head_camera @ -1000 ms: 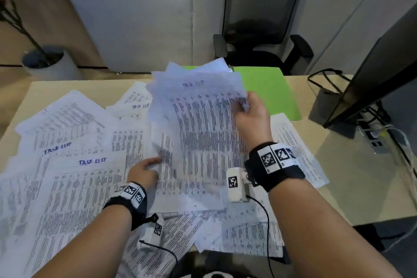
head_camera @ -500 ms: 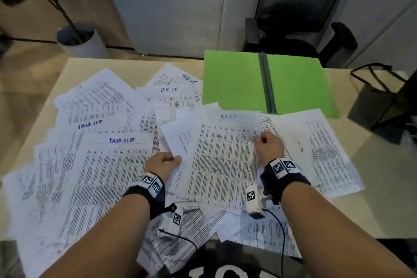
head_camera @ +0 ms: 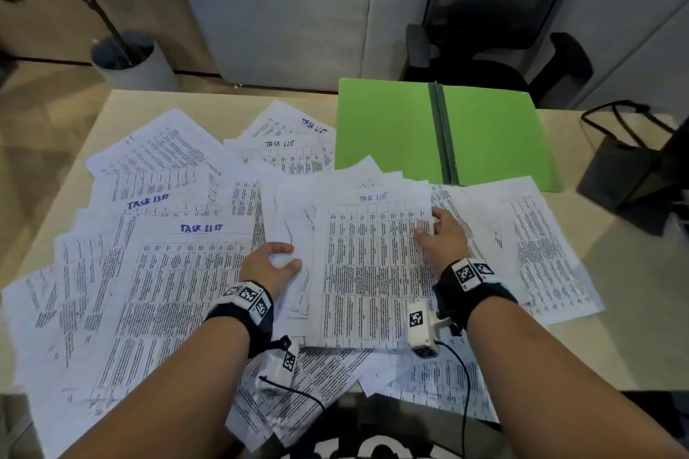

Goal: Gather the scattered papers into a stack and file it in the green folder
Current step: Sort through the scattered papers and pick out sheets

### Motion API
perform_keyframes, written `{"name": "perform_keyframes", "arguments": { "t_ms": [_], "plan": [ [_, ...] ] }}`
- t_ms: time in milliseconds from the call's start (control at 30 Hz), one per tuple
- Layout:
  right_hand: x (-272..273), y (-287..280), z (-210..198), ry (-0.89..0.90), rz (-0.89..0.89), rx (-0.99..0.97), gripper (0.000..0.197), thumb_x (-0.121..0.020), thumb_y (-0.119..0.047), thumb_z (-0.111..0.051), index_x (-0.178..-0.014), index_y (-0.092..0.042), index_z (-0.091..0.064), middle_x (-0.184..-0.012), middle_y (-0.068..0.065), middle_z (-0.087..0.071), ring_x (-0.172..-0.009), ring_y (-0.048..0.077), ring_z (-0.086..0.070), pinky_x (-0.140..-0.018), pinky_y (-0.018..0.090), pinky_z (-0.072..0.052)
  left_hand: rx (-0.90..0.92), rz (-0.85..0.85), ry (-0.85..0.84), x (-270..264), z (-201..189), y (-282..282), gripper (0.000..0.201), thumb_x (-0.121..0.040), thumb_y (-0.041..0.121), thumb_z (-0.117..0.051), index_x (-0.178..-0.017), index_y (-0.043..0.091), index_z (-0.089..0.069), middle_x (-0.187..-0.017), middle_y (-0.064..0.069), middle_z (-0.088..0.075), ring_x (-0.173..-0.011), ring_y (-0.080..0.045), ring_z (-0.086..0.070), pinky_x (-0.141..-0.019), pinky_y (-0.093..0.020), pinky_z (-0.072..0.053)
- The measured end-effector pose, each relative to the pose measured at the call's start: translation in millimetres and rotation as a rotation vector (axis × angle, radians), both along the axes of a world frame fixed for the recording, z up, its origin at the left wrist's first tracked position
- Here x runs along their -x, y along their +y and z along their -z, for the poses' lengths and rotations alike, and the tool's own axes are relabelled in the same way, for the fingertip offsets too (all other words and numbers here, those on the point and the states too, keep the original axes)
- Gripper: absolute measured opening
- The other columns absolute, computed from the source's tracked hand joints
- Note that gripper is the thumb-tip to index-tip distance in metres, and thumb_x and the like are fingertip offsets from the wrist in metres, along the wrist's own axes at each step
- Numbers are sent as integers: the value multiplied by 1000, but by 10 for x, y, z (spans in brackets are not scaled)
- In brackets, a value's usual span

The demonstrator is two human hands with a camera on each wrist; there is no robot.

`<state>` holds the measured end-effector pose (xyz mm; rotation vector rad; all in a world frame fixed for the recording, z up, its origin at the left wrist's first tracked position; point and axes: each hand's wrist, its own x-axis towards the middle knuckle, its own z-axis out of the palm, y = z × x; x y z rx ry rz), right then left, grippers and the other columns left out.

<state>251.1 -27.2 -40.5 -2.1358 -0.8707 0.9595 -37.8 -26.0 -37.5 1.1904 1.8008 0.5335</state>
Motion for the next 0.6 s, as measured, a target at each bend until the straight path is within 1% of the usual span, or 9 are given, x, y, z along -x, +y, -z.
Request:
{"name": "perform_keyframes", "arguments": {
  "t_ms": [33, 100, 133, 200, 267, 333, 467, 533, 600],
  "plan": [
    [-29, -5, -11, -79, -32, 26, 41, -89, -18, -62, -129, -10, -53, -126, 12, -60, -117, 28, -56, -100, 40, -46, -10, 4, 6, -3, 0, -3, 24, -79, 15, -75, -101, 18, -66, -103, 4, -61, -96, -14, -53, -86, -23, -38],
    [-88, -39, -28, -242, -113, 66, 21, -91, -15, -56, -103, 2, -60, -100, 18, -64, -93, 30, -60, -77, 32, -47, -21, -3, 0, -13, 6, -14, 26, -79, 9, -74, -102, 16, -63, -102, 1, -60, -93, -17, -54, -82, -21, -39],
    [-112, -57, -42, -288, -129, 76, 17, -91, -12, -53, -89, 4, -56, -86, 18, -60, -80, 29, -57, -66, 29, -42, -23, -1, -5, -16, 10, -15, 27, -79, 6, -72, -102, 16, -62, -102, 0, -59, -92, -19, -55, -80, -21, -40],
    [-152, -84, -68, -340, -126, 100, 15, -91, -7, -48, -77, -1, -48, -74, 15, -52, -71, 26, -51, -61, 27, -35, -22, 26, 10, -9, 15, -5, 29, -80, 2, -69, -102, 19, -61, -103, 2, -58, -93, -20, -56, -79, -21, -40],
    [-167, -81, -103, -374, -120, 69, 13, -91, -6, -46, -79, -6, -48, -75, 12, -52, -72, 26, -51, -63, 27, -37, -5, 60, 26, 12, 24, 20, 35, -80, -3, -63, -105, 22, -60, -107, 3, -58, -90, -17, -55, -74, -19, -40],
    [-114, -58, -187, -319, -139, 0, 10, -92, -9, -48, -88, -7, -57, -82, 9, -58, -76, 26, -55, -65, 26, -39, 23, 70, 15, 23, 24, 33, 44, -80, -8, -58, -110, 24, -59, -109, 2, -58, -75, -14, -55, -59, -18, -41],
    [148, 34, -255, -200, -287, -19, 6, -94, -13, -52, -95, -11, -58, -95, 2, -61, -85, 21, -58, -64, 21, -44, 79, -1, -58, -8, 45, 36, 59, -80, -16, -42, -121, 24, -50, -98, -8, -59, -54, -15, -45, -45, -22, -34],
    [283, 81, -213, -131, -324, 60, 16, -94, -18, -54, -107, -8, -54, -103, 0, -60, -95, 21, -58, -78, 27, -47, 87, -42, -107, -17, 73, 50, 68, -81, -18, -38, -133, 26, -39, -104, -11, -56, -62, -17, -48, -49, -23, -35],
    [366, 101, -173, -142, -279, 91, 16, -94, -22, -55, -101, -7, -57, -93, 5, -61, -91, 26, -58, -72, 27, -45, 94, -75, -156, -29, 64, 66, 78, -82, -19, -37, -144, 27, -25, -132, -12, -48, -86, -24, -55, -57, -23, -37]
  ]
}}
